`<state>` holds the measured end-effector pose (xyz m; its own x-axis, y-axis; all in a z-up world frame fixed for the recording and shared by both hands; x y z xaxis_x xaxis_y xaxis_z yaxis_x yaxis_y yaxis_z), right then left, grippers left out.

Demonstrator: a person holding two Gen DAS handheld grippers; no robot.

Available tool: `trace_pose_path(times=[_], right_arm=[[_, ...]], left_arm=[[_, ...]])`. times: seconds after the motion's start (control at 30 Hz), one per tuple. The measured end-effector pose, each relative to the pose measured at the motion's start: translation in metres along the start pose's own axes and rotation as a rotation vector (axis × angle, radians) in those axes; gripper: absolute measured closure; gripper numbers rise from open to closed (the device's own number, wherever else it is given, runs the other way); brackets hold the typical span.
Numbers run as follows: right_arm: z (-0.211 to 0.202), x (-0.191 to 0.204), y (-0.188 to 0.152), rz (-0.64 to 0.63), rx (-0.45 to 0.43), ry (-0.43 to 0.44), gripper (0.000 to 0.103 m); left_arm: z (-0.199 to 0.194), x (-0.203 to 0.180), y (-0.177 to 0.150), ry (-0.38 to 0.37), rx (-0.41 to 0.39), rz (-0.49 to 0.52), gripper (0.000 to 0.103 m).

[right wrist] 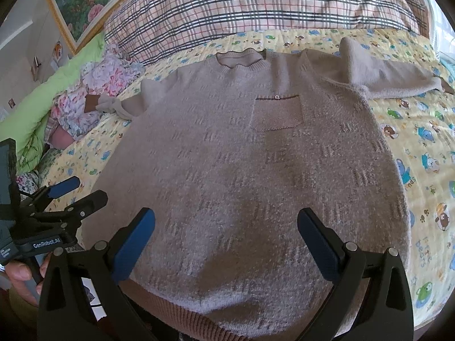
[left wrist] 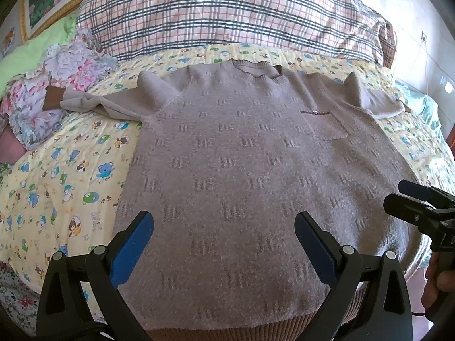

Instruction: Fold small clothes

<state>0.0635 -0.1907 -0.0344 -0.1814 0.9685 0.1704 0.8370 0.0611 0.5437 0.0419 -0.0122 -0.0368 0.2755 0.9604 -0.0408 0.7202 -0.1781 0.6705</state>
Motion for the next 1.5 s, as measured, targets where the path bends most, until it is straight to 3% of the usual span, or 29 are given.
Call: trace_pose_path(times=[0.33, 0.53, 0.67, 1.0, 1.13, 1.4, 1.5], right_arm=[[0.002, -0.012, 0.009, 0.037, -0.006, 0.023, 0.003], [0.005, -0.047, 0.019, 0.115, -0.009, -0.001, 0.003], [0.007, -0.089, 0.031, 0.184, -0.020, -0.054, 0.003], [0.011, -0.238, 0.084, 0.420, -0.060, -0.163, 0.003], [0.012, -0.301, 0.107, 0.498, -0.087, -0.216, 0.003], [0.034, -0.422, 0.159, 0.728, -0.153, -0.216, 0.003], [0.052, -0.456, 0.176, 0.769, -0.165, -0.233, 0.009]], left_arm=[[0.014, -0.001, 0.012, -0.005, 0.018, 0.002, 0.003], [0.033, 0.007, 0.021, -0.013, 0.062, -0.029, 0.003], [0.048, 0.016, 0.032, 0.013, 0.092, -0.037, 0.003], [0.092, 0.031, 0.079, -0.017, 0.155, -0.107, 0.003], [0.102, 0.037, 0.102, -0.007, 0.135, -0.120, 0.003], [0.135, 0.044, 0.139, 0.029, 0.105, -0.108, 0.003], [0.151, 0.045, 0.144, 0.031, 0.121, -0.112, 0.003]])
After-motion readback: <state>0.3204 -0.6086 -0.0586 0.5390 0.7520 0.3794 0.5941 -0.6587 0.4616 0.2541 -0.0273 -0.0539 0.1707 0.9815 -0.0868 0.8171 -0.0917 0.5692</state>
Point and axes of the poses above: each gripper's, at about its wrist camera, not at the fingertips, and z roughly the way its jaws point, x to its left, y to its top, the point moved 6 cm from there along z, roughly the way its jaws point, and after that the axes turned 10 degrees about -y, right-handed, at the moved point
